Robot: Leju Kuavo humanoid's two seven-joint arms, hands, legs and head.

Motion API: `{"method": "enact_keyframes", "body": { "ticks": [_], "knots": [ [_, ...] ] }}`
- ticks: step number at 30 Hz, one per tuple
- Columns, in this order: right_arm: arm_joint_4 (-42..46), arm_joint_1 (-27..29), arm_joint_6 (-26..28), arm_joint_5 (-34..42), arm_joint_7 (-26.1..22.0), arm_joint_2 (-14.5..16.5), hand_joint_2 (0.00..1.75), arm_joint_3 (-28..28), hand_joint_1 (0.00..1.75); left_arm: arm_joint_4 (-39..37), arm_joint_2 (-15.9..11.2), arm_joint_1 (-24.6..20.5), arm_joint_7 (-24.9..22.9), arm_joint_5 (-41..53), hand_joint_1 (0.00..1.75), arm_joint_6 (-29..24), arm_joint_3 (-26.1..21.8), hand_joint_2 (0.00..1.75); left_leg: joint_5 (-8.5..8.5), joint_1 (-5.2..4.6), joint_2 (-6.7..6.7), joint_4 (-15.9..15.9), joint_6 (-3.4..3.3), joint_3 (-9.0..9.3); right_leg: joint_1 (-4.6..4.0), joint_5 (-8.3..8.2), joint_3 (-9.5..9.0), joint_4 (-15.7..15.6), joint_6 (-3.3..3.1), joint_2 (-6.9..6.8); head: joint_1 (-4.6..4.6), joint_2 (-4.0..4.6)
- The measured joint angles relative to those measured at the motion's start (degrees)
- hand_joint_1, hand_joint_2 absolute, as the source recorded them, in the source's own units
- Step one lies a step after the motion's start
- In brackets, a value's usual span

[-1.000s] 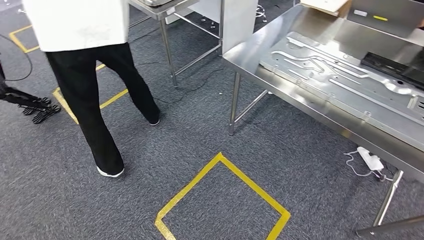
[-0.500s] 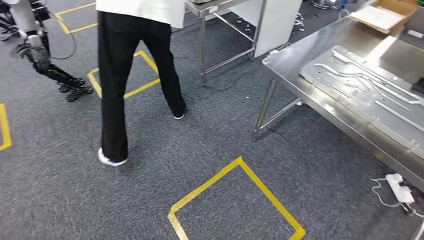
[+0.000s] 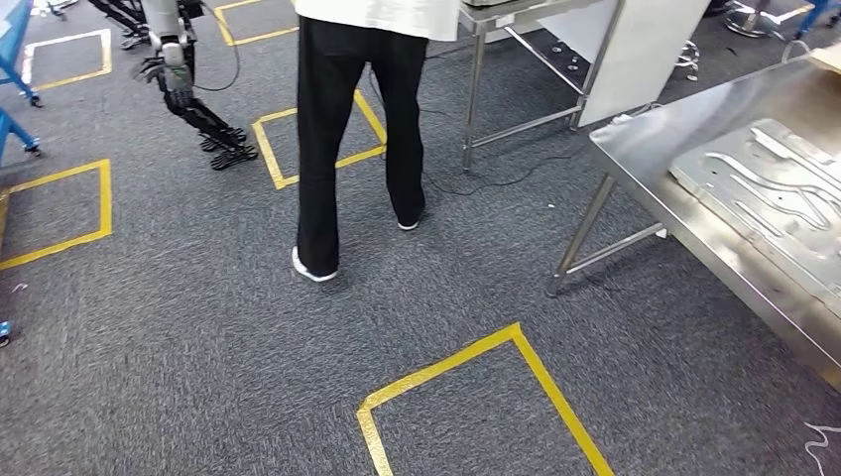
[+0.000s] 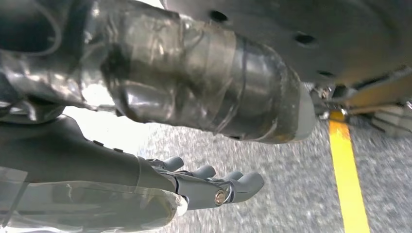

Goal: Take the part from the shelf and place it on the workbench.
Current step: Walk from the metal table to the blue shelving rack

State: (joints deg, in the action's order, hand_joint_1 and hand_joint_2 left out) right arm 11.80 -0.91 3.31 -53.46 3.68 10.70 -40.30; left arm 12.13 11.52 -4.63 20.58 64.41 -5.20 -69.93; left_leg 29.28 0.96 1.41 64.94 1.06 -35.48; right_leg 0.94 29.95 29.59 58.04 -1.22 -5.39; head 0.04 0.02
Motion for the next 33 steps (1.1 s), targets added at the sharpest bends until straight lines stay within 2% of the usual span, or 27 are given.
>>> {"method": "enact_keyframes", "body": {
  "ticks": [2, 3, 5, 6, 8, 9, 10, 11, 12, 13, 14, 15, 17, 18, 19, 20, 21, 22, 23, 25, 26, 27, 28, 29, 31, 32, 33],
  "knots": [
    [0.00, -0.04, 0.01, 0.00, 0.01, 0.08, 0.00, 0.00, 0.00, 0.00, 0.00, -0.17, 0.01, -0.06, 0.00, -0.01, -0.09, 0.00, -1.89, -0.31, 1.96, -5.94, -0.61, 3.08, -0.15, 0.33, -0.45, -0.01, 0.59, -1.19, 0.01, -0.01],
    [0.00, -0.09, 0.00, 0.00, 0.02, 0.09, 0.00, 0.00, 0.00, 0.00, 0.00, -0.23, 0.01, -0.06, 0.00, -0.02, -0.14, 0.00, -1.92, -0.53, 2.37, -6.84, -0.95, 3.41, -0.19, 0.44, -0.62, -0.05, 0.93, -1.66, 0.02, -0.01],
    [0.00, -0.41, -0.01, 0.00, 0.02, 0.20, 0.00, 0.01, 0.00, 0.01, -0.03, -0.13, 0.01, -0.06, 0.00, -0.05, -0.26, 0.00, -2.05, -0.79, 1.28, -7.03, -1.67, 3.36, -0.11, 0.54, -1.04, -0.31, 1.71, -2.62, 0.02, -0.01],
    [0.00, -0.56, -0.03, 0.00, 0.03, 0.26, 0.00, 0.02, 0.00, 0.01, -0.04, -0.01, 0.01, -0.07, 0.00, -0.08, -0.31, 0.00, -2.28, -0.73, 0.60, -7.43, -2.05, 3.53, 0.01, 0.82, -1.25, -0.19, 2.10, -2.14, 0.06, 0.00],
    [0.00, -0.51, -0.13, 0.01, 0.01, 0.34, 0.00, 0.02, 0.00, 0.01, -0.07, 0.00, 0.01, -0.06, 0.00, -0.14, -0.34, 0.00, -2.89, -0.48, -0.68, -8.25, -2.90, 3.96, 0.24, 2.91, -0.25, 2.61, 2.58, 1.03, 0.11, 0.00],
    [0.00, -0.39, -0.19, 0.02, 0.01, 0.34, 0.00, 0.02, 0.00, 0.01, -0.06, -0.06, 0.01, -0.05, 0.00, -0.15, -0.34, 0.00, -3.10, -0.43, -1.29, -8.41, -3.15, 4.03, 0.35, 4.69, 1.28, 5.80, 2.66, 3.13, 0.13, 0.00],
    [-0.01, -0.26, -0.23, 0.04, 0.00, 0.34, 0.00, 0.02, 0.00, 0.00, -0.05, -0.14, 0.00, -0.02, 0.00, -0.15, -0.34, 0.00, -3.17, -0.47, -1.94, -8.43, -3.35, 3.95, 0.35, 6.50, 3.30, 9.66, 2.67, 4.42, 0.13, 0.00],
    [-0.01, -0.21, -0.25, 0.05, 0.01, 0.34, 0.00, 0.02, 0.00, 0.00, -0.05, -0.20, 0.01, 0.00, 0.00, -0.15, -0.34, 0.00, -3.18, -0.55, -2.71, -8.40, -3.40, 3.89, 0.32, 7.72, 5.28, 13.23, 2.69, 4.98, 0.12, 0.00],
    [-0.02, -0.18, -0.26, 0.07, 0.01, 0.34, 0.00, 0.01, 0.00, 0.00, -0.04, -0.21, 0.01, 0.02, 0.00, -0.15, -0.34, 0.00, -3.17, -0.63, -3.57, -8.34, -3.42, 3.89, 0.31, 7.82, 6.58, 15.27, 2.71, 5.19, 0.12, 0.00],
    [-0.02, -0.15, -0.27, 0.08, -0.01, 0.34, 0.00, 0.01, 0.00, 0.00, -0.04, -0.20, 0.00, 0.04, 0.00, -0.16, -0.34, 0.00, -3.14, -0.70, -4.50, -8.26, -3.41, 3.94, 0.31, 6.75, 6.96, 15.25, 2.68, 5.32, 0.12, 0.00],
    [-0.02, -0.13, -0.29, 0.08, -0.03, 0.34, 0.00, 0.00, 0.00, 0.00, -0.04, -0.20, 0.00, 0.10, 0.00, -0.17, -0.34, 0.00, -3.09, -0.72, -5.47, -8.13, -3.36, 4.01, 0.33, 4.65, 6.30, 13.02, 2.57, 5.64, 0.12, -0.01],
    [-0.02, -0.07, -0.37, 0.09, -0.05, 0.33, 0.00, 0.00, 0.00, 0.00, -0.02, -0.20, 0.00, 0.19, 0.00, -0.18, -0.34, 0.00, -3.01, -0.70, -6.41, -7.96, -3.26, 4.04, 0.36, 2.13, 4.91, 9.28, 2.40, 6.61, 0.13, 0.00],
    [-0.01, 0.13, -0.56, 0.07, -0.12, 0.25, 0.00, -0.01, 0.00, 0.00, 0.05, -0.30, 0.01, 0.36, 0.00, -0.21, -0.34, 0.00, -2.71, -0.78, -8.02, -7.37, -2.78, 3.75, 0.42, -0.78, 2.48, 2.86, 2.04, 9.39, 0.12, 0.00],
    [-0.01, 0.15, -0.68, 0.05, -0.17, 0.21, 0.00, -0.01, 0.00, 0.00, 0.08, -0.33, 0.01, 0.41, 0.00, -0.27, -0.34, 0.00, -2.61, -0.76, -8.66, -7.16, -2.44, 3.49, 0.35, -1.14, 1.96, 1.40, 1.87, 10.27, 0.11, 0.00],
    [-0.01, 0.09, -0.77, 0.04, -0.22, 0.19, 0.00, -0.02, 0.00, 0.00, 0.10, -0.31, 0.01, 0.43, 0.00, -0.33, -0.34, 0.00, -2.57, -0.69, -9.26, -7.08, -2.04, 3.21, 0.21, -0.96, 1.86, 1.08, 1.66, 10.33, 0.11, 0.00],
    [0.00, -0.05, -0.85, 0.02, -0.28, 0.19, 0.00, -0.02, 0.00, 0.00, 0.09, -0.22, 0.00, 0.44, 0.00, -0.42, -0.34, 0.00, -2.63, -0.53, -9.90, -7.15, -1.64, 3.02, 0.15, -1.06, 1.76, 0.94, 1.35, 9.56, 0.11, 0.00],
    [0.00, -0.14, -0.91, 0.01, -0.35, 0.21, 0.00, -0.02, 0.00, 0.00, 0.09, -0.12, -0.01, 0.45, 0.00, -0.50, -0.34, 0.00, -2.56, -0.42, -9.79, -7.00, -1.32, 2.91, 0.14, -1.18, 1.57, 0.67, 0.96, 8.76, 0.11, 0.00],
    [0.00, -0.17, -0.93, 0.00, -0.42, 0.22, 0.00, -0.02, 0.00, 0.00, 0.10, -0.05, -0.02, 0.46, 0.00, -0.57, -0.34, 0.00, -2.06, -0.40, -8.72, -6.28, -1.05, 2.57, 0.20, -1.31, 1.36, 0.34, 0.48, 7.93, 0.06, 0.00],
    [0.00, -0.10, -0.95, -0.01, -0.50, 0.24, 0.00, -0.02, 0.00, 0.00, 0.10, -0.06, -0.04, 0.48, 0.00, -0.62, -0.34, 0.00, -0.93, -0.42, -7.03, -4.48, -0.81, 1.76, 0.27, -1.44, 1.19, 0.02, 0.06, 6.98, 0.00, 0.00],
    [0.00, 0.12, -0.96, -0.02, -0.60, 0.25, 0.00, -0.03, 0.00, 0.00, 0.11, -0.26, -0.10, 0.51, 0.00, -0.67, -0.33, 0.00, 2.81, -0.34, -3.33, 2.43, -0.35, -1.62, 0.04, -1.38, 1.06, -0.20, -0.51, 5.02, -0.09, 0.00],
    [0.00, 0.20, -0.97, -0.02, -0.61, 0.25, 0.00, -0.03, 0.00, 0.00, 0.11, -0.33, -0.14, 0.52, 0.00, -0.68, -0.32, 0.00, 4.39, -0.21, -2.52, 6.14, -0.11, -3.50, -0.09, -1.29, 1.06, -0.19, -0.59, 3.98, -0.09, 0.00],
    [0.00, 0.22, -0.98, -0.02, -0.61, 0.24, 0.00, -0.04, 0.00, 0.00, 0.11, -0.33, -0.20, 0.55, 0.00, -0.68, -0.32, 0.00, 5.06, -0.08, -2.11, 8.58, 0.08, -4.73, -0.18, -1.17, 1.03, -0.18, -0.61, 3.00, -0.09, 0.00],
    [0.00, 0.21, -0.98, -0.02, -0.61, 0.24, 0.00, -0.04, 0.00, 0.00, 0.11, -0.26, -0.27, 0.55, 0.00, -0.69, -0.32, 0.00, 4.57, 0.02, -1.86, 8.84, 0.19, -4.84, -0.22, -1.05, 0.95, -0.17, -0.55, 2.10, -0.09, 0.00],
    [0.00, 0.18, -1.00, -0.03, -0.62, 0.23, 0.00, -0.04, 0.00, 0.00, 0.11, -0.18, -0.32, 0.56, 0.00, -0.69, -0.32, 0.00, 3.08, 0.08, -1.51, 6.77, 0.21, -3.71, -0.23, -0.90, 0.79, -0.17, -0.44, 1.28, -0.09, 0.00],
    [0.00, 0.13, -1.10, -0.04, -0.62, 0.23, 0.00, -0.04, 0.00, 0.00, 0.11, -0.15, -0.39, 0.58, 0.00, -0.73, -0.33, 0.00, -0.52, -0.05, 0.59, -1.22, -0.15, 0.65, -0.34, -0.48, 0.25, -0.14, -0.02, -0.23, -0.09, 0.00],
    [0.00, 0.13, -1.16, -0.06, -0.62, 0.23, 0.00, -0.04, 0.00, 0.00, 0.11, -0.24, -0.41, 0.60, 0.00, -0.74, -0.33, 0.00, -1.62, -0.22, 1.68, -4.51, -0.49, 2.46, -0.42, -0.24, -0.01, -0.12, 0.30, -0.83, -0.08, 0.00],
    [0.00, 0.07, -1.22, -0.09, -0.63, 0.23, 0.00, -0.04, 0.00, 0.00, 0.11, -0.30, -0.43, 0.62, 0.00, -0.76, -0.33, 0.00, -2.07, -0.44, 2.42, -6.44, -0.83, 3.46, -0.49, -0.04, -0.23, -0.09, 0.65, -1.37, -0.08, 0.00]
  ]
}}
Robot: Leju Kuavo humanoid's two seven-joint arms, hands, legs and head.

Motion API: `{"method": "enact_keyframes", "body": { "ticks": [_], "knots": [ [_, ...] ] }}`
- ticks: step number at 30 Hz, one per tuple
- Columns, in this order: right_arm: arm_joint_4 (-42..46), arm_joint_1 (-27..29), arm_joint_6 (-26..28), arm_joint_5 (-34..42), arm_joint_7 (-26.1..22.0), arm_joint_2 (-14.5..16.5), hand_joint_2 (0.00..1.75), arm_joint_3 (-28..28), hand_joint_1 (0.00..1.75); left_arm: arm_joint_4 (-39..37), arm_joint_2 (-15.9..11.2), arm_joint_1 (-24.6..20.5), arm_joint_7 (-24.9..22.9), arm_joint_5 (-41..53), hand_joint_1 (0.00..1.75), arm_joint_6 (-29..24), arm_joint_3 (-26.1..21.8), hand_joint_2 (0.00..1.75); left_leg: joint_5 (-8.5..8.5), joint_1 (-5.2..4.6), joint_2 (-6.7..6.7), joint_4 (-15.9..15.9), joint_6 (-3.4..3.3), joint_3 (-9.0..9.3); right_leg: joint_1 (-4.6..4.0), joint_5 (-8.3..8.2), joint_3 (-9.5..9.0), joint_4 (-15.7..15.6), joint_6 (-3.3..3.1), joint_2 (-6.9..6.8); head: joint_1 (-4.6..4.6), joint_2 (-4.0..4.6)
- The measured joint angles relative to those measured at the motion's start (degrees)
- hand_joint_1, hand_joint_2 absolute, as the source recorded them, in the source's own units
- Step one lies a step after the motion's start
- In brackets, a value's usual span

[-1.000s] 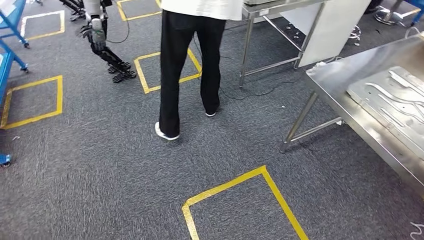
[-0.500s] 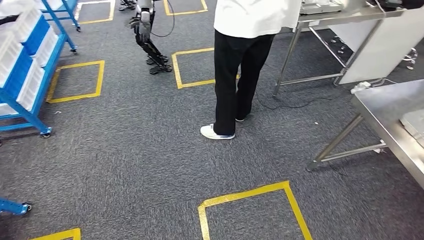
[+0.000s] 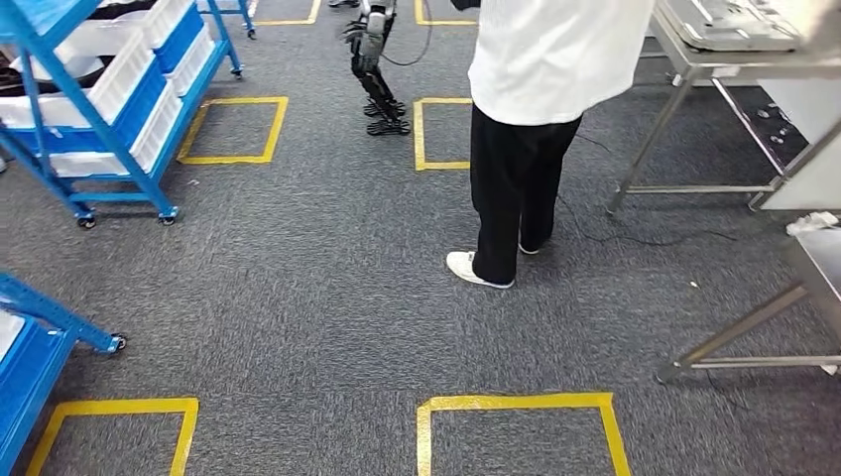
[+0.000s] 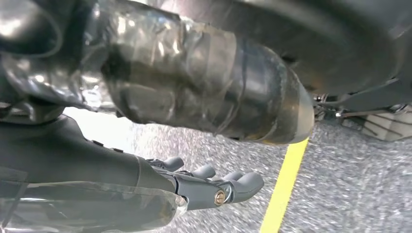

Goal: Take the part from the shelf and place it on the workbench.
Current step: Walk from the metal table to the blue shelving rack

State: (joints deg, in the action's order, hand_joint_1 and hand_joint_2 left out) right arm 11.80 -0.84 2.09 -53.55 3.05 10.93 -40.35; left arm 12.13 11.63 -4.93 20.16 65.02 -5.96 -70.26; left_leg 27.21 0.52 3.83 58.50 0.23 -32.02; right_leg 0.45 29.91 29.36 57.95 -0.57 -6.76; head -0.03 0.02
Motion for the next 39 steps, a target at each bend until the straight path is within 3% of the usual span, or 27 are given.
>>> {"method": "enact_keyframes", "body": {
  "ticks": [1, 3, 4, 6, 7, 9, 10, 11, 12, 14, 16, 18, 19, 20, 22, 23, 25, 26, 27, 29, 31, 33, 34, 36, 37, 39],
  "knots": [
    [0.00, -0.10, -0.03, -0.03, 0.00, 0.01, 0.00, 0.00, 0.00, 0.00, -0.01, -0.02, -0.01, 0.02, 0.00, -0.01, 0.01, 0.00, 0.08, -0.25, 0.18, -0.57, -0.36, 0.18, -0.01, 0.14, -0.19, -0.01, 0.37, -0.47, 0.01, 0.00],
    [0.00, -0.52, -0.04, -0.15, -0.01, 0.01, 0.00, 0.00, 0.00, 0.00, -0.03, 0.14, 0.00, 0.05, 0.00, -0.04, 0.01, 0.00, -0.11, -0.29, -1.11, -0.95, -1.04, 0.22, 0.22, 0.42, -0.66, -0.02, 1.13, -0.98, 0.00, 0.00],
    [0.00, -0.59, -0.04, -0.23, -0.02, 0.01, 0.00, 0.00, 0.00, 0.00, -0.04, 0.19, 0.01, 0.10, 0.00, -0.07, 0.00, 0.00, -0.28, -0.20, -1.73, -1.26, -1.45, 0.41, 0.38, 0.95, -0.67, 0.47, 1.43, -0.02, 0.01, 0.00],
    [0.00, -0.41, -0.06, -0.43, -0.03, 0.00, 0.00, 0.00, 0.00, 0.00, -0.02, 0.07, 0.03, 0.20, 0.00, -0.10, -0.01, 0.00, -0.73, 0.02, -3.03, -1.79, -2.21, 0.82, 0.63, 3.70, 1.04, 4.55, 1.70, 3.53, 0.05, -0.01],
    [0.00, -0.24, -0.07, -0.51, -0.04, 0.00, 0.00, 0.00, 0.00, 0.00, 0.01, -0.05, 0.04, 0.25, 0.00, -0.10, -0.01, 0.00, -0.80, -0.08, -3.69, -1.83, -2.44, 0.77, 0.65, 5.54, 2.81, 8.08, 1.67, 5.18, 0.07, -0.01],
    [0.00, -0.07, -0.07, -0.65, -0.04, -0.01, 0.00, 0.00, 0.00, 0.00, 0.05, -0.17, 0.01, 0.30, 0.00, -0.10, 0.01, 0.00, -0.83, -0.24, -5.31, -1.76, -2.62, 0.72, 0.65, 7.74, 6.53, 14.72, 1.65, 6.39, 0.07, -0.01],
    [0.00, -0.05, -0.07, -0.69, -0.04, -0.02, 0.00, 0.00, 0.00, 0.00, 0.08, -0.16, -0.02, 0.32, 0.00, -0.10, 0.01, 0.00, -0.79, -0.29, -6.24, -1.69, -2.63, 0.76, 0.66, 7.19, 7.45, 15.75, 1.64, 6.55, 0.07, 0.00],
    [0.00, -0.04, -0.08, -0.72, -0.04, -0.02, 0.00, 0.00, 0.00, 0.00, 0.08, -0.14, -0.06, 0.34, 0.00, -0.10, 0.01, 0.00, -0.73, -0.30, -7.21, -1.60, -2.60, 0.83, 0.68, 5.54, 7.41, 14.67, 1.59, 6.69, 0.10, 0.00],
    [0.00, -0.04, -0.11, -0.74, -0.04, -0.05, 0.00, 0.00, 0.00, 0.00, 0.10, -0.12, -0.10, 0.35, 0.00, -0.10, 0.00, 0.00, -0.63, -0.28, -8.16, -1.47, -2.55, 0.91, 0.73, 3.13, 6.48, 11.75, 1.50, 7.08, 0.13, 0.00],
    [-0.01, 0.13, -0.27, -0.78, -0.04, -0.20, 0.00, 0.00, 0.00, 0.00, 0.19, -0.15, -0.16, 0.37, 0.00, -0.12, 0.00, 0.00, -0.30, -0.23, -9.91, -0.99, -2.17, 0.76, 0.86, -0.67, 4.02, 4.74, 1.18, 9.76, 0.20, 0.00],
    [-0.02, 0.16, -0.40, -0.81, -0.04, -0.33, 0.00, 0.00, 0.00, 0.00, 0.28, -0.20, -0.21, 0.39, 0.00, -0.12, 0.01, 0.00, -0.09, -0.05, -11.29, -0.60, -1.45, 0.29, 0.74, -1.51, 2.89, 1.55, 0.85, 11.71, 0.24, 0.00],
    [-0.02, -0.10, -0.50, -0.84, -0.04, -0.36, 0.00, 0.00, 0.00, 0.00, 0.30, -0.06, -0.23, 0.39, 0.00, -0.14, 0.01, 0.00, -0.11, 0.20, -12.46, -0.66, -0.61, -0.05, 0.65, -1.48, 2.58, 1.06, 0.34, 10.78, 0.25, 0.00],
    [-0.02, -0.20, -0.55, -0.85, -0.04, -0.34, 0.00, -0.01, 0.00, 0.00, 0.28, 0.05, -0.23, 0.39, 0.00, -0.15, 0.01, 0.00, 0.10, 0.21, -11.97, -0.37, -0.30, -0.22, 0.70, -1.61, 2.27, 0.61, -0.03, 10.05, 0.24, 0.00],
    [-0.02, -0.17, -0.61, -0.87, -0.05, -0.33, 0.00, -0.01, 0.00, 0.00, 0.28, 0.08, -0.24, 0.39, 0.00, -0.18, 0.01, 0.00, 0.77, 0.17, -10.60, 0.65, -0.04, -0.72, 0.79, -1.76, 1.92, 0.12, -0.45, 9.23, 0.18, 0.00],
    [-0.02, 0.07, -0.66, -0.91, -0.04, -0.31, 0.00, -0.02, 0.00, 0.00, 0.28, -0.04, -0.26, 0.39, 0.00, -0.20, 0.01, 0.00, 3.76, 0.17, -6.62, 6.14, 0.42, -3.44, 0.64, -1.79, 1.41, -0.49, -1.13, 7.24, 0.07, 0.00],
    [-0.02, 0.19, -0.67, -0.92, -0.03, -0.31, 0.00, -0.02, 0.00, 0.00, 0.28, -0.13, -0.27, 0.39, 0.00, -0.21, 0.01, 0.00, 5.43, 0.30, -5.39, 9.82, 0.71, -5.42, 0.51, -1.68, 1.32, -0.51, -1.33, 6.20, 0.03, 0.00],
    [-0.02, 0.28, -0.68, -0.96, -0.02, -0.31, 0.00, -0.02, 0.00, 0.00, 0.28, -0.14, -0.31, 0.39, 0.00, -0.21, 0.01, 0.00, 6.53, 0.63, -4.51, 14.43, 1.20, -8.00, 0.32, -1.37, 1.19, -0.47, -1.32, 4.23, 0.03, 0.00],
    [-0.02, 0.26, -0.68, -0.98, -0.02, -0.31, 0.00, -0.02, 0.00, 0.00, 0.28, -0.05, -0.35, 0.39, 0.00, -0.21, 0.01, 0.00, 5.53, 0.79, -4.26, 13.81, 1.38, -7.77, 0.32, -1.19, 1.06, -0.45, -1.19, 3.38, 0.04, 0.00],
    [-0.02, 0.23, -0.68, -1.02, -0.02, -0.31, 0.00, -0.02, 0.00, 0.00, 0.28, 0.05, -0.38, 0.39, 0.00, -0.21, 0.01, 0.00, 3.67, 0.92, -3.73, 11.00, 1.49, -6.34, 0.33, -0.98, 0.83, -0.42, -0.99, 2.59, 0.03, 0.00],
    [-0.02, 0.21, -0.70, -1.08, -0.02, -0.31, 0.00, -0.02, 0.00, 0.00, 0.30, 0.06, -0.42, 0.38, 0.00, -0.25, 0.01, 0.00, 0.36, 0.92, -1.38, 3.37, 1.35, -2.38, 0.22, -0.42, 0.25, -0.30, -0.36, 1.14, 0.04, 0.00],
    [-0.02, 0.11, -0.72, -1.17, -0.02, -0.32, 0.00, -0.02, 0.00, 0.00, 0.31, -0.05, -0.42, 0.37, 0.00, -0.27, 0.01, 0.00, -0.59, 0.59, -0.02, -0.27, 0.63, -0.46, -0.01, 0.07, -0.23, -0.19, 0.39, 0.07, 0.07, 0.00],
    [-0.02, -0.28, -0.74, -1.28, -0.02, -0.31, 0.00, -0.02, 0.00, 0.00, 0.27, 0.03, -0.43, 0.37, 0.00, -0.31, 0.01, 0.00, -0.51, 0.30, -1.04, -0.38, -0.24, -0.48, 0.06, 0.31, -0.69, -0.27, 1.08, -0.74, 0.08, -0.01],
    [-0.02, -0.47, -0.75, -1.35, -0.02, -0.31, 0.00, -0.02, 0.00, 0.00, 0.25, 0.11, -0.44, 0.37, 0.00, -0.34, 0.01, 0.00, -0.59, 0.29, -1.65, -0.61, -0.63, -0.36, 0.26, 0.64, -0.92, -0.08, 1.44, -0.13, 0.09, -0.01],
    [-0.02, -0.49, -0.75, -1.43, -0.03, -0.30, 0.00, -0.02, 0.00, 0.00, 0.23, 0.01, -0.46, 0.36, 0.00, -0.40, 0.01, 0.00, -0.85, 0.39, -2.94, -1.06, -1.45, -0.03, 0.71, 2.76, 0.09, 2.75, 1.90, 3.05, 0.11, 0.00],
    [-0.02, -0.36, -0.75, -1.46, -0.03, -0.31, 0.00, -0.02, 0.00, 0.00, 0.25, -0.09, -0.47, 0.35, 0.00, -0.40, 0.01, 0.00, -0.93, 0.38, -3.56, -1.14, -1.73, -0.01, 0.80, 4.49, 1.61, 5.87, 1.93, 4.97, 0.13, 0.00],
    [-0.02, -0.18, -0.75, -1.46, -0.03, -0.31, 0.00, -0.02, 0.00, 0.00, 0.26, -0.24, -0.50, 0.35, 0.00, -0.39, 0.01, 0.00, -0.91, 0.18, -5.03, -1.08, -2.10, -0.05, 0.72, 7.38, 5.74, 13.29, 1.81, 6.38, 0.13, 0.00]
  ]
}}
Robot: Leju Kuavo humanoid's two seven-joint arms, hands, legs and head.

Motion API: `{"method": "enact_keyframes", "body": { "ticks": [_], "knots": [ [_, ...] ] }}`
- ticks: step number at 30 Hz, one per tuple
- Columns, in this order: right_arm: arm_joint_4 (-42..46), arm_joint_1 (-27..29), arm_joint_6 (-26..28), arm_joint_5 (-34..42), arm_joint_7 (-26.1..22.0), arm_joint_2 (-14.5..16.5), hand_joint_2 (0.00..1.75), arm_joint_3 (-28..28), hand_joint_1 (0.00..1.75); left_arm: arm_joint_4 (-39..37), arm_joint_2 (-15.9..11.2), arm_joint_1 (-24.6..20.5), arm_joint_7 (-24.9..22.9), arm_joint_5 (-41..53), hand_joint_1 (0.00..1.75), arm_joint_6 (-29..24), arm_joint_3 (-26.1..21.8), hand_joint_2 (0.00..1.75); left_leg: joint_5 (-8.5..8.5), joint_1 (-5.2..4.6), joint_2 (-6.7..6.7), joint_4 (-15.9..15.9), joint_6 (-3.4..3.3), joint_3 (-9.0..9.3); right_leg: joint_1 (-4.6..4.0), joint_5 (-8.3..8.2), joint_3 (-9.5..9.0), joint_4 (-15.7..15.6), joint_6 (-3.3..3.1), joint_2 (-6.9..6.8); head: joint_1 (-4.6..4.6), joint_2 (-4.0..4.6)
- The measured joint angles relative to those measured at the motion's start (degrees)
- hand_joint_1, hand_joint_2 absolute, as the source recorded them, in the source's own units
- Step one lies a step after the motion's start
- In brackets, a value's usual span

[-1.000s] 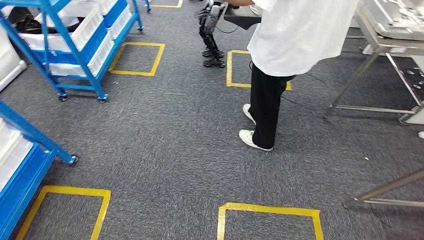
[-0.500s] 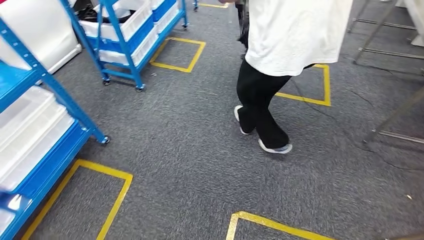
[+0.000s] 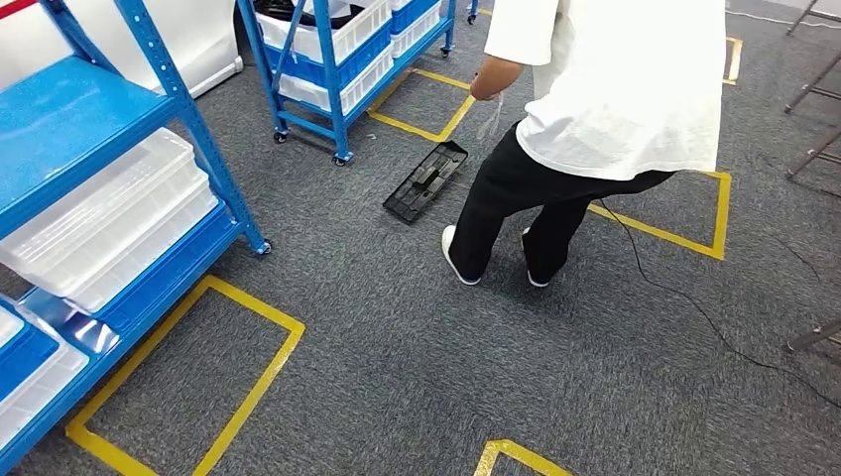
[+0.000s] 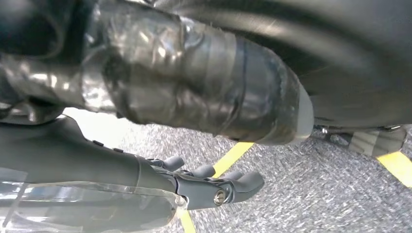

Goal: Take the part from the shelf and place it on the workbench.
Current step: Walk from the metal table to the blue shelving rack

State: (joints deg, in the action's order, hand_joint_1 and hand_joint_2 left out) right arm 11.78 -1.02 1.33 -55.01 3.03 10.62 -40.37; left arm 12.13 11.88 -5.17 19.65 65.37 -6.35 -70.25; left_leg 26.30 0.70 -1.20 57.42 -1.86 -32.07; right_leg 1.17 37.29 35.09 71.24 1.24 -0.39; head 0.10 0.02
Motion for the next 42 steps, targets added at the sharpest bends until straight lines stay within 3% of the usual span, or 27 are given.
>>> {"method": "enact_keyframes", "body": {
  "ticks": [1, 2, 4, 6, 8, 10, 12, 14, 16, 17, 18, 20, 22, 23, 25, 26, 28, 30, 31, 32, 33, 34, 36, 38, 40, 41, 42],
  "knots": [
    [0.00, 0.04, 0.00, -0.01, 0.00, 0.00, 0.00, 0.00, 0.00, 0.00, 0.01, 0.01, -0.03, 0.00, 0.00, 0.01, 0.00, 0.00, 0.06, -0.14, -0.87, 0.05, -0.09, 0.06, -0.08, 0.06, 1.49, 2.17, -0.12, 0.14, -0.01, 0.00],
    [0.00, 0.07, 0.00, -0.02, -0.01, 0.00, 0.00, 0.00, 0.00, 0.00, 0.01, 0.05, -0.06, -0.01, 0.00, 0.01, 0.00, 0.00, 0.13, -0.29, -1.79, 0.10, -0.16, 0.18, -0.19, -1.12, 2.07, 2.28, -0.33, 0.25, -0.01, -0.01],
    [0.00, 0.14, 0.00, -0.07, -0.01, -0.02, 0.00, 0.00, 0.00, 0.00, 0.05, 0.10, -0.11, -0.03, 0.00, 0.01, -0.01, 0.00, 0.27, -0.44, -3.65, 0.16, -0.20, 0.47, -0.48, -6.03, 0.47, -3.54, -1.11, 1.41, -0.01, -0.01],
    [0.00, 0.39, 0.01, -0.13, -0.02, -0.16, 0.00, -0.01, 0.00, -0.01, 0.21, 0.03, -0.12, -0.06, 0.00, 0.00, -0.01, 0.00, 0.39, -0.46, -5.24, 0.23, 0.03, 0.46, -0.65, -9.32, -1.85, -10.14, -1.95, 4.27, -0.01, 0.00],
    [0.00, 0.37, 0.01, -0.16, -0.01, -0.29, 0.00, -0.01, 0.00, -0.02, 0.34, 0.04, -0.15, -0.09, 0.00, -0.01, -0.01, 0.00, 0.40, -0.18, -6.51, 0.21, 0.62, 0.18, -0.83, -9.62, -2.65, -12.33, -2.34, 5.58, 0.03, 0.00],
    [0.00, 0.07, 0.01, -0.19, 0.00, -0.23, 0.00, -0.01, 0.00, -0.02, 0.33, 0.25, -0.21, -0.09, 0.00, -0.01, -0.01, 0.00, 0.37, 0.05, -7.31, 0.00, 1.34, 0.00, -0.81, -9.78, -3.08, -13.07, -2.55, 4.37, 0.07, 0.00],
    [0.00, 0.11, 0.01, -0.24, -0.03, -0.14, 0.00, -0.02, 0.00, -0.02, 0.29, 0.31, -0.25, -0.10, 0.00, -0.01, -0.01, 0.00, 1.52, -0.14, -4.67, 1.50, 1.94, -0.68, -0.50, -10.06, -3.93, -14.31, -2.95, 2.75, 0.06, 0.00],
    [-0.01, 0.38, 0.00, -0.28, -0.04, -0.06, 0.00, -0.02, 0.00, -0.02, 0.27, 0.08, -0.28, -0.11, 0.00, -0.01, -0.01, 0.00, 4.77, -0.12, -0.81, 7.36, 2.59, -3.54, -0.48, -10.05, -4.59, -15.02, -3.33, 0.72, 0.03, 0.00],
    [-0.01, 0.52, 0.00, -0.30, -0.03, -0.02, 0.00, -0.02, 0.00, -0.02, 0.27, -0.06, -0.29, -0.11, 0.00, -0.01, 0.00, 0.00, 7.29, 0.27, 0.37, 14.01, 3.32, -7.12, -0.49, -9.73, -4.85, -15.01, -3.38, -1.39, 0.02, 0.00],
    [-0.01, 0.52, 0.00, -0.31, -0.03, -0.02, 0.00, -0.02, 0.00, -0.02, 0.26, 0.01, -0.32, -0.11, 0.00, -0.01, -0.01, 0.00, 7.05, 0.49, 0.59, 15.05, 3.64, -7.75, -0.45, -9.53, -4.98, -14.95, -3.26, -2.31, 0.02, 0.00],
    [0.00, 0.48, 0.00, -0.31, -0.03, -0.01, 0.00, -0.02, 0.00, -0.02, 0.25, 0.11, -0.35, -0.11, 0.00, -0.01, -0.01, 0.00, 5.79, 0.72, 0.87, 13.95, 3.92, -7.27, -0.37, -9.30, -5.14, -14.86, -3.07, -3.13, 0.01, 0.00],
    [0.00, 0.43, -0.01, -0.33, -0.03, -0.01, 0.00, -0.02, 0.00, -0.02, 0.21, 0.25, -0.44, -0.15, 0.00, -0.02, -0.02, 0.00, 1.90, 0.94, 2.96, 6.68, 4.17, -3.66, -0.24, -8.64, -5.56, -14.48, -2.46, -4.59, -0.01, 0.00],
    [-0.01, 0.42, -0.01, -0.37, -0.03, -0.01, 0.00, -0.02, 0.00, -0.02, 0.20, 0.11, -0.51, -0.19, 0.00, -0.03, -0.02, 0.00, -0.18, 0.72, 4.91, 1.11, 3.55, -0.78, -0.41, -7.90, -5.93, -13.97, -1.62, -5.81, 0.06, 0.00],
    [-0.01, 0.36, -0.01, -0.39, -0.03, -0.01, 0.00, -0.02, 0.00, -0.02, 0.20, 0.07, -0.53, -0.19, 0.00, -0.03, -0.02, 0.00, -0.21, 0.52, 5.20, 0.38, 3.05, -0.43, -0.55, -7.67, -6.09, -13.83, -1.24, -6.30, 0.11, 0.00],
    [0.00, 0.00, -0.02, -0.46, -0.04, 0.00, 0.00, -0.02, 0.00, -0.02, 0.12, 0.15, -0.58, -0.27, 0.00, -0.03, -0.02, 0.00, -0.24, 0.31, 3.89, 0.38, 2.02, -0.50, -0.45, -7.40, -6.46, -13.82, -0.58, -7.07, 0.18, -0.01],
    [0.00, -0.13, -0.02, -0.48, -0.04, 0.00, 0.00, -0.02, 0.00, -0.02, 0.08, 0.19, -0.60, -0.32, 0.00, -0.03, -0.02, 0.00, -0.36, 0.32, 3.28, 0.18, 1.59, -0.45, -0.26, -6.99, -6.54, -13.51, -0.25, -6.37, 0.20, -0.01],
    [0.00, -0.09, -0.02, -0.50, -0.04, 0.00, 0.00, -0.02, 0.00, -0.02, 0.04, 0.10, -0.63, -0.39, 0.00, -0.03, -0.02, 0.00, -0.66, 0.50, 2.05, -0.25, 0.80, -0.30, 0.11, -4.61, -5.24, -10.28, 0.18, -3.18, 0.22, -0.01],
    [0.00, 0.09, -0.02, -0.52, -0.03, 0.00, 0.00, -0.02, 0.00, -0.02, 0.04, -0.03, -0.64, -0.39, 0.00, -0.01, -0.02, 0.00, -0.75, 0.38, 0.77, -0.29, 0.34, -0.43, 0.14, -0.98, -1.55, -2.95, 0.23, -0.40, 0.22, 0.00],
    [0.00, 0.12, -0.02, -0.54, -0.03, 0.00, 0.00, -0.02, 0.00, -0.02, 0.05, -0.06, -0.64, -0.39, 0.00, 0.00, -0.02, 0.00, -0.74, 0.29, -0.01, -0.27, 0.23, -0.46, 0.11, 0.07, 0.33, 0.44, 0.19, -0.01, 0.21, 0.00],
    [0.00, 0.14, -0.02, -0.56, -0.03, 0.00, 0.00, -0.02, 0.00, -0.02, 0.05, -0.04, -0.64, -0.39, 0.00, 0.01, -0.02, 0.00, -0.74, 0.21, -0.86, -0.26, 0.17, -0.43, 0.08, 0.05, 1.51, 2.28, 0.12, 0.14, 0.20, 0.00],
    [0.00, 0.14, -0.02, -0.60, -0.03, 0.00, 0.00, -0.02, 0.00, -0.02, 0.05, -0.01, -0.65, -0.40, 0.00, 0.01, -0.03, 0.00, -0.73, 0.15, -1.77, -0.23, 0.18, -0.34, 0.08, -1.17, 1.68, 1.96, -0.02, 0.28, 0.20, 0.00],
    [0.00, 0.16, -0.03, -0.68, -0.03, 0.00, 0.00, -0.02, 0.00, -0.02, 0.05, 0.02, -0.65, -0.40, 0.00, 0.01, -0.03, 0.00, -0.71, 0.13, -2.69, -0.20, 0.20, -0.23, 0.08, -3.36, 0.81, -0.55, -0.24, 0.71, 0.20, 0.00],
    [0.00, 0.37, -0.05, -0.93, -0.04, -0.04, 0.00, -0.02, 0.00, -0.03, 0.11, -0.03, -0.64, -0.38, 0.00, 0.02, -0.03, 0.00, -0.62, 0.04, -4.42, 0.02, 0.39, -0.21, 0.14, -7.58, -2.12, -8.07, -0.85, 3.61, 0.20, 0.00],
    [0.00, 0.54, -0.07, -1.14, -0.09, -0.11, 0.00, -0.02, 0.00, -0.04, 0.21, -0.08, -0.63, -0.36, 0.00, 0.04, -0.02, 0.00, -0.61, 0.10, -5.92, 0.21, 0.96, -0.56, 0.08, -8.97, -3.71, -12.23, -1.30, 5.89, 0.21, 0.00],
    [0.00, 0.39, -0.10, -1.26, -0.15, -0.11, 0.00, -0.02, 0.00, -0.04, 0.22, 0.05, -0.62, -0.36, 0.00, 0.05, -0.03, 0.00, -0.80, 0.32, -7.30, 0.08, 1.84, -0.93, -0.04, -8.88, -3.95, -12.72, -1.61, 5.10, 0.22, 0.00],
    [0.00, 0.30, -0.15, -1.31, -0.15, -0.08, 0.00, -0.02, 0.00, -0.03, 0.20, 0.16, -0.62, -0.35, 0.00, 0.04, -0.03, 0.00, -0.72, 0.37, -7.04, 0.24, 2.17, -1.07, 0.00, -9.01, -4.12, -13.00, -1.88, 4.31, 0.21, 0.00],
    [0.00, 0.30, -0.19, -1.34, -0.16, -0.04, 0.00, -0.02, 0.00, -0.03, 0.17, 0.21, -0.64, -0.35, 0.00, 0.02, -0.04, 0.00, -0.15, 0.30, -5.85, 1.07, 2.42, -1.51, 0.10, -9.14, -4.30, -13.33, -2.26, 3.44, 0.13, 0.00]
  ]
}}
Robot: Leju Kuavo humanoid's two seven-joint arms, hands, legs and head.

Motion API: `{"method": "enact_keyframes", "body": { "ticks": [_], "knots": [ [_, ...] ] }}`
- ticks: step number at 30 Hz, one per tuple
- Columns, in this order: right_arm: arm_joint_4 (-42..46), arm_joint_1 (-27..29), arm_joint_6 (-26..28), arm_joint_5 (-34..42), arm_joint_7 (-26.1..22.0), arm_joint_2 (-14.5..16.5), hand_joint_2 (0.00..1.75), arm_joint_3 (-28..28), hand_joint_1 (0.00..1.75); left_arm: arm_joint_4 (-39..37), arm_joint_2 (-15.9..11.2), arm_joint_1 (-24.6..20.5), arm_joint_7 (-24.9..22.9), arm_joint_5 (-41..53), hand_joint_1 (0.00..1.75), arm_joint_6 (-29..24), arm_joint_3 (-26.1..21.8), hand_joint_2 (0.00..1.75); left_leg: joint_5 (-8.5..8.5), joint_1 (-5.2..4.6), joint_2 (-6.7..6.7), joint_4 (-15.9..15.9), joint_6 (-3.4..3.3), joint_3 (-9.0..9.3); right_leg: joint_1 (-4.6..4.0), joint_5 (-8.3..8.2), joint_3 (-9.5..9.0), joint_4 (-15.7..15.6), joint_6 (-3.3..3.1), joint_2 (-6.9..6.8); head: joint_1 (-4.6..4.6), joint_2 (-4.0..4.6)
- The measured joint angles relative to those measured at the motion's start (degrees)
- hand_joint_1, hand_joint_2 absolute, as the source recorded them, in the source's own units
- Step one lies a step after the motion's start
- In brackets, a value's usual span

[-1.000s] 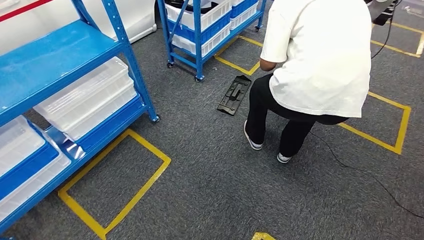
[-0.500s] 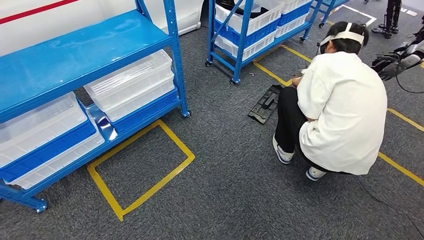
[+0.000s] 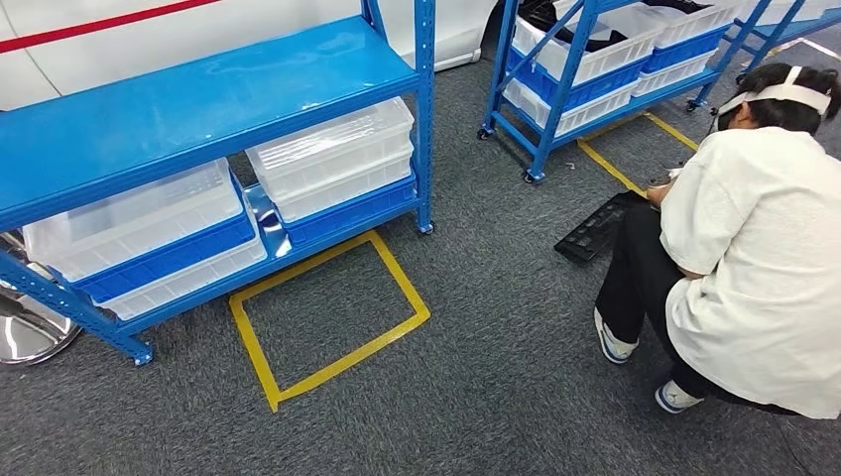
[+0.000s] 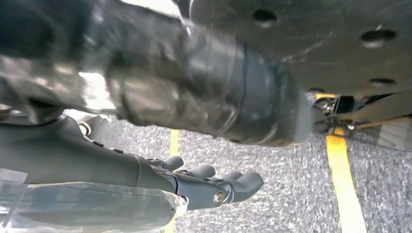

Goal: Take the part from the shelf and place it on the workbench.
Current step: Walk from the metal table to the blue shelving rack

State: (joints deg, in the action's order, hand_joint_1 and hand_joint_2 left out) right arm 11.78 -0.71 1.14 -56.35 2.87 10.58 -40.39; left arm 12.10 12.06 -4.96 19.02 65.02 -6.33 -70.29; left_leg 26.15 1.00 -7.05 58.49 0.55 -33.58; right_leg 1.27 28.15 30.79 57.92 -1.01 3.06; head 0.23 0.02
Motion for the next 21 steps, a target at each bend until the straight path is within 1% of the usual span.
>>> {"method": "enact_keyframes", "body": {
  "ticks": [1, 2, 3, 4, 5, 6, 7, 8, 9, 10, 11, 12, 13, 14, 15, 16, 17, 18, 19, 20, 21],
  "knots": [
    [0.00, 0.09, -0.05, -0.02, -0.01, 0.04, 0.00, 0.00, 0.00, 0.01, -0.02, -0.03, -0.02, 0.00, 0.00, -0.02, -0.01, 0.00, 1.25, -0.09, 1.77, 1.99, 0.17, -0.97, 0.09, -0.10, -0.16, -0.30, -0.37, -1.00, -0.09, 0.00],
    [-0.01, 0.21, -0.08, -0.04, -0.02, 0.06, 0.00, 0.00, 0.00, 0.01, -0.04, -0.14, -0.03, 0.00, 0.00, -0.04, -0.01, 0.00, 3.03, -0.09, 3.87, 5.14, 0.26, -2.41, 0.00, -0.10, -0.26, -0.42, -0.66, -2.05, -0.18, 0.00],
    [-0.01, 0.34, -0.09, -0.06, -0.03, 0.06, 0.00, 0.00, 0.00, 0.01, -0.04, -0.25, -0.05, 0.00, 0.00, -0.07, -0.01, 0.00, 4.96, -0.09, 5.29, 8.90, 0.42, -4.25, -0.12, -0.02, -0.29, -0.43, -0.89, -3.09, -0.27, -0.01],
    [-0.02, 0.41, -0.11, -0.10, -0.03, 0.06, 0.00, 0.00, 0.00, 0.01, -0.04, -0.32, -0.07, 0.01, 0.00, -0.08, -0.01, 0.00, 6.39, -0.01, 5.95, 12.39, 0.60, -5.91, -0.24, 0.06, -0.30, -0.41, -0.97, -4.15, -0.27, -0.01],
    [-0.02, 0.42, -0.12, -0.13, -0.03, 0.06, 0.00, 0.00, 0.00, 0.00, -0.04, -0.30, -0.09, 0.03, 0.00, -0.11, -0.01, 0.00, 6.85, 0.07, 6.28, 14.40, 0.76, -6.80, -0.32, 0.16, -0.34, -0.38, -0.98, -5.14, -0.27, -0.01],
    [-0.02, 0.40, -0.13, -0.15, -0.04, 0.06, 0.00, 0.00, 0.00, -0.01, -0.04, -0.20, -0.11, 0.08, 0.00, -0.16, -0.01, 0.00, 6.22, 0.14, 6.54, 14.32, 0.88, -6.60, -0.35, 0.28, -0.41, -0.35, -0.93, -6.03, -0.27, -0.01],
    [-0.02, 0.37, -0.13, -0.17, -0.05, 0.07, 0.00, 0.00, 0.00, -0.01, -0.04, -0.11, -0.13, 0.13, 0.00, -0.25, -0.01, 0.00, 4.67, 0.18, 6.98, 12.01, 0.91, -5.23, -0.36, 0.43, -0.55, -0.31, -0.81, -6.85, -0.27, 0.00],
    [-0.02, 0.33, -0.13, -0.18, -0.08, 0.09, 0.00, 0.00, 0.00, -0.01, -0.05, -0.05, -0.14, 0.18, 0.00, -0.34, -0.01, 0.00, 2.73, 0.19, 7.92, 8.16, 0.83, -3.02, -0.37, 0.61, -0.75, -0.25, -0.64, -7.61, -0.27, 0.00],
    [-0.03, 0.31, -0.14, -0.19, -0.10, 0.12, 0.00, 0.00, 0.00, 0.00, -0.05, -0.09, -0.14, 0.21, 0.00, -0.42, -0.01, 0.00, 1.39, 0.00, 9.34, 4.33, 0.57, -0.89, -0.49, 0.84, -0.93, -0.15, -0.38, -8.31, -0.27, 0.00],
    [-0.03, 0.29, -0.14, -0.20, -0.11, 0.16, 0.00, 0.00, 0.00, 0.01, -0.06, -0.17, -0.14, 0.24, 0.00, -0.47, -0.01, 0.00, 0.52, -0.18, 10.49, 1.39, 0.25, 0.70, -0.61, 1.06, -1.10, -0.02, -0.07, -8.95, -0.26, 0.00],
    [-0.04, 0.24, -0.15, -0.21, -0.13, 0.21, 0.00, 0.00, 0.00, 0.01, -0.06, -0.25, -0.13, 0.26, 0.00, -0.50, -0.01, 0.00, 0.27, -0.37, 11.23, -0.16, -0.07, 1.48, -0.74, 1.23, -1.24, 0.07, 0.24, -9.50, -0.25, 0.00],
    [-0.04, 0.14, -0.15, -0.22, -0.15, 0.24, 0.00, 0.00, 0.00, 0.01, -0.07, -0.25, -0.12, 0.28, 0.00, -0.52, -0.01, 0.00, 0.44, -0.60, 11.29, -0.50, -0.38, 1.49, -0.85, 1.32, -1.36, 0.10, 0.57, -10.04, -0.24, 0.00],
    [-0.04, -0.05, -0.16, -0.23, -0.16, 0.28, 0.00, 0.00, 0.00, 0.01, -0.08, -0.18, -0.11, 0.30, 0.00, -0.56, -0.01, 0.00, 0.29, -0.62, 10.62, -0.62, -0.67, 1.37, -0.84, 1.38, -1.56, 0.07, 0.88, -10.57, -0.24, 0.00],
    [-0.04, -0.23, -0.16, -0.24, -0.18, 0.31, 0.00, 0.00, 0.00, 0.01, -0.10, -0.09, -0.10, 0.32, 0.00, -0.59, -0.01, 0.00, 0.15, -0.53, 9.95, -0.82, -1.00, 1.45, -0.70, 1.57, -1.75, 0.14, 1.24, -10.53, -0.24, 0.00],
    [-0.04, -0.31, -0.16, -0.25, -0.19, 0.33, 0.00, 0.00, 0.00, 0.01, -0.11, -0.03, -0.09, 0.33, 0.00, -0.61, -0.01, 0.00, -0.04, -0.41, 9.31, -1.09, -1.40, 1.56, -0.56, 2.15, -1.72, 0.68, 1.56, -9.57, -0.23, 0.00],
    [-0.04, -0.31, -0.16, -0.25, -0.20, 0.35, 0.00, 0.00, 0.00, 0.01, -0.12, -0.07, -0.07, 0.34, 0.00, -0.62, -0.01, 0.00, -0.26, -0.24, 8.67, -1.37, -1.76, 1.69, -0.41, 3.33, -1.19, 2.15, 1.82, -8.04, -0.21, 0.00],
    [-0.04, -0.23, -0.16, -0.26, -0.21, 0.35, 0.00, 0.00, 0.00, 0.01, -0.09, -0.15, -0.04, 0.34, 0.00, -0.62, -0.01, 0.00, -0.44, -0.11, 8.05, -1.52, -2.04, 1.77, -0.27, 5.05, -0.02, 4.80, 2.01, -6.14, -0.20, 0.00],
    [-0.04, -0.13, -0.15, -0.26, -0.22, 0.35, 0.00, 0.00, 0.00, 0.01, -0.07, -0.25, -0.03, 0.35, 0.00, -0.62, -0.01, 0.00, -0.52, -0.15, 7.41, -1.52, -2.22, 1.62, -0.26, 6.98, 1.73, 8.37, 2.09, -4.59, -0.18, 0.00],
    [-0.04, -0.09, -0.15, -0.26, -0.22, 0.35, 0.00, 0.00, 0.00, 0.01, -0.03, -0.31, -0.02, 0.35, 0.00, -0.61, -0.01, 0.00, -0.58, -0.21, 6.69, -1.49, -2.31, 1.48, -0.26, 8.52, 3.56, 11.97, 2.14, -3.85, -0.17, 0.00],
    [-0.04, -0.07, -0.14, -0.27, -0.21, 0.35, 0.00, 0.00, 0.00, 0.01, -0.01, -0.31, -0.02, 0.35, 0.00, -0.61, -0.01, 0.00, -0.61, -0.26, 5.89, -1.44, -2.35, 1.40, -0.26, 9.12, 4.91, 14.49, 2.15, -3.52, -0.18, 0.00],
    [-0.04, -0.06, -0.14, -0.27, -0.20, 0.35, 0.00, 0.00, 0.00, 0.01, -0.01, -0.27, -0.02, 0.34, 0.00, -0.62, -0.01, 0.00, -0.63, -0.31, 5.03, -1.36, -2.36, 1.37, -0.26, 8.55, 5.40, 15.14, 2.12, -3.38, -0.18, 0.00]
  ]
}}
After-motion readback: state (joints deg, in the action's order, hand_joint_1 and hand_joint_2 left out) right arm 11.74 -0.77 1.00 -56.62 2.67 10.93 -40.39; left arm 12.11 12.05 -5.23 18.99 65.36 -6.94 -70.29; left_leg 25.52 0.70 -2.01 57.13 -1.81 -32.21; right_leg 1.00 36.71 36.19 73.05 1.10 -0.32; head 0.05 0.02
